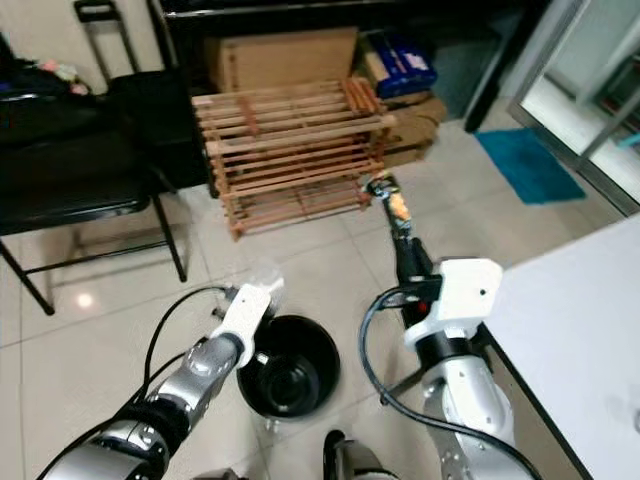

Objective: Picking trash to rubbish bin

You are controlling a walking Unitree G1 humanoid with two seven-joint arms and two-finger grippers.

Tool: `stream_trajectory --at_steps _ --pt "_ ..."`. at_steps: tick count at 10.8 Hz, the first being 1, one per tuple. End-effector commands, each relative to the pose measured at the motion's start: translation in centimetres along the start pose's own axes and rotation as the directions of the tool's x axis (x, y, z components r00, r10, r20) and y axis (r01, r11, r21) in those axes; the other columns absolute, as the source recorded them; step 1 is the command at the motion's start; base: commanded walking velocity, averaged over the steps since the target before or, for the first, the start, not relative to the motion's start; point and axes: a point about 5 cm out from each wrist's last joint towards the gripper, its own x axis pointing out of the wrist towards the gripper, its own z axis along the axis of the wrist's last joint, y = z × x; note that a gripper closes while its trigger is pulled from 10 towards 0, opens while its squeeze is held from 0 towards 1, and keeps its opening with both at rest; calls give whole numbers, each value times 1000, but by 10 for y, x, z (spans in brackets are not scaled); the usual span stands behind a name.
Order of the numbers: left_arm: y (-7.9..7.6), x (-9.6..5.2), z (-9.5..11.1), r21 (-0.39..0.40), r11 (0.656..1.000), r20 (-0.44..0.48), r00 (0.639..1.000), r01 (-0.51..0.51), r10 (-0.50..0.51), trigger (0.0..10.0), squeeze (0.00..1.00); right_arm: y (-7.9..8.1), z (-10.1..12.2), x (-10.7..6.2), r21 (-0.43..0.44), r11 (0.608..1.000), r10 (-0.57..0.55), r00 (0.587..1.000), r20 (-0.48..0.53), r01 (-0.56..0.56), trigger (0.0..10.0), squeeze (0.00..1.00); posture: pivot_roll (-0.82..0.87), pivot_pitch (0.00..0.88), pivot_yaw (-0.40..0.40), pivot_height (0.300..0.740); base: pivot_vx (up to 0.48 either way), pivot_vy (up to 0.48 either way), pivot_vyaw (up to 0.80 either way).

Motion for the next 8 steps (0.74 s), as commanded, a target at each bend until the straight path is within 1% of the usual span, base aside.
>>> stream_trajectory --at_steps 1,2,3,4,7,8 --pt "-10 -1 -6 22 999 -14 1000 25 -25 10000 0 -2 -7 -2 -10 1000 -9 999 -40 9 10000 0 28 206 -76 740 0 0 0" --pt "-13 -2 -12 41 999 -43 999 33 -32 10000 0 3 -16 -4 2 1000 22 997 -80 -22 10000 0 24 209 -77 740 0 0 0" --pt "-17 -3 -19 60 997 -72 997 45 -41 10000 0 10 -30 -7 29 998 68 988 -138 -64 10000 0 16 213 -79 740 0 0 0" --pt "-20 -4 -22 58 997 -85 995 51 -46 10000 0 14 -41 -10 33 995 96 979 -180 -91 10000 0 9 216 -83 740 0 0 0" --pt "-28 -5 -29 78 994 -117 991 71 -62 10000 0 21 -79 -20 47 989 147 941 -303 -139 10000 0 -9 232 -92 740 0 0 0" --pt "-30 -6 -33 94 992 -142 988 80 -66 10000 0 20 -85 -23 44 990 138 937 -320 -131 10000 0 -16 237 -94 740 0 0 0"
